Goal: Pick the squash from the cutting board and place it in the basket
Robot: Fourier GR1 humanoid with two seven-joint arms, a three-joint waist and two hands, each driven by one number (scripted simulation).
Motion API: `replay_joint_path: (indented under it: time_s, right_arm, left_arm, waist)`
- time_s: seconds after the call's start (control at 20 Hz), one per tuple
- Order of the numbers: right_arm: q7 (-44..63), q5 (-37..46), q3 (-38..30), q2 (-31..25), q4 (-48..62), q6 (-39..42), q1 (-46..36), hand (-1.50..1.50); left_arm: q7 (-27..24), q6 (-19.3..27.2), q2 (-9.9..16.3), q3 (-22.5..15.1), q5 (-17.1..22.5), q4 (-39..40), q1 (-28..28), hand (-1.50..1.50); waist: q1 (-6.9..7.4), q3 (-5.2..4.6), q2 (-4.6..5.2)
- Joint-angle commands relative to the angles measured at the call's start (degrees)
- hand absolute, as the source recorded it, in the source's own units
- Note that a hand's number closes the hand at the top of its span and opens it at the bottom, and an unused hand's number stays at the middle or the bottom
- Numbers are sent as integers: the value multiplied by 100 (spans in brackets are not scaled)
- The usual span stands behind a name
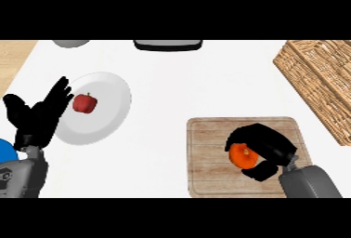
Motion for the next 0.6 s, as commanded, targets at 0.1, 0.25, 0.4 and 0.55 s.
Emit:
replay_joint_path:
  time_s: [0.1,0.25,0.4,0.55]
  right_arm:
    - [-537,286,61,-132,486,-281,108,150]
    - [1896,294,-729,1186,898,-447,-677,150]
    - [3197,311,-1659,1396,886,-953,-768,150]
    - [4284,342,-2103,1568,971,-1425,-1126,150]
  left_arm:
    - [-347,-192,40,152,-1,485,-96,0]
    - [-96,-75,-79,15,13,77,-72,0]
    - [-146,-33,-40,63,-3,4,-45,0]
    - [-144,-72,-64,-30,-51,11,-18,0]
  waist:
    - [-23,17,26]
    - [107,14,75]
    - [23,2,105]
    - [201,6,170]
